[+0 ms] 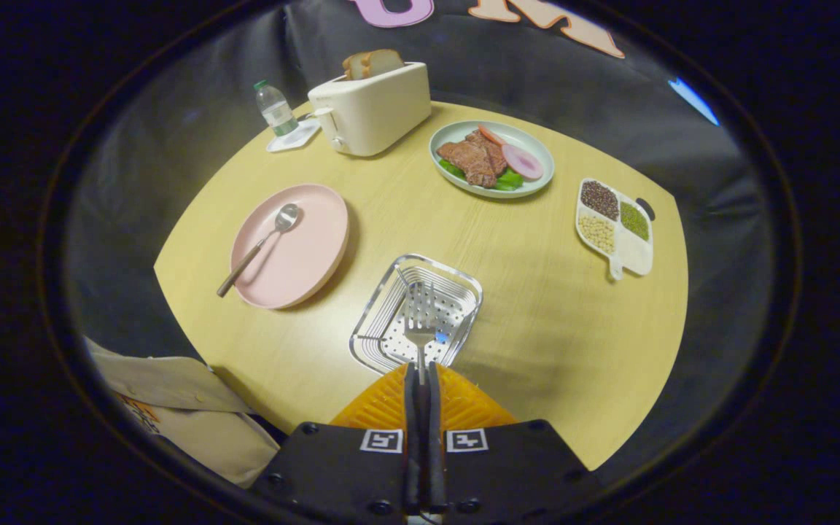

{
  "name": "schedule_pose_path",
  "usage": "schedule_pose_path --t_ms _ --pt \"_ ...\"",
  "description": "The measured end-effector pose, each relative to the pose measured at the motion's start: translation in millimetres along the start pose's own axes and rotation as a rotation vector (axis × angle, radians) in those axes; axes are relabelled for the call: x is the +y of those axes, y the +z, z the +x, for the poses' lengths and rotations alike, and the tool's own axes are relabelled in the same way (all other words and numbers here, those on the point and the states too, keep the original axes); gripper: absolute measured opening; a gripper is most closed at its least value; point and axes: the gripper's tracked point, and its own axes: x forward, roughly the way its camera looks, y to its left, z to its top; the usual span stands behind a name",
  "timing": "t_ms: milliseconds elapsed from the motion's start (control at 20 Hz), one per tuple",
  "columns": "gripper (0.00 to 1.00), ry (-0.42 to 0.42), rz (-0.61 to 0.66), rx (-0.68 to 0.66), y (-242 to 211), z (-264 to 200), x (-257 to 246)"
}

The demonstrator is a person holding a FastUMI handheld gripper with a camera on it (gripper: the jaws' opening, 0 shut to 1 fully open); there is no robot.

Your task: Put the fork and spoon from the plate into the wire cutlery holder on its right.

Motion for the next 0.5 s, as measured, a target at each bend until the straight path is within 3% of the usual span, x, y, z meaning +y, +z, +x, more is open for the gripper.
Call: schedule_pose_path --t_ms 250,350,500 --pt "0.14 -0.016 0.018 -0.016 9 2 -2" --pt "0.24 -0.037 0.022 -0.042 12 2 -6" --pt "0.48 -0.051 0.056 -0.131 27 -6 -2"
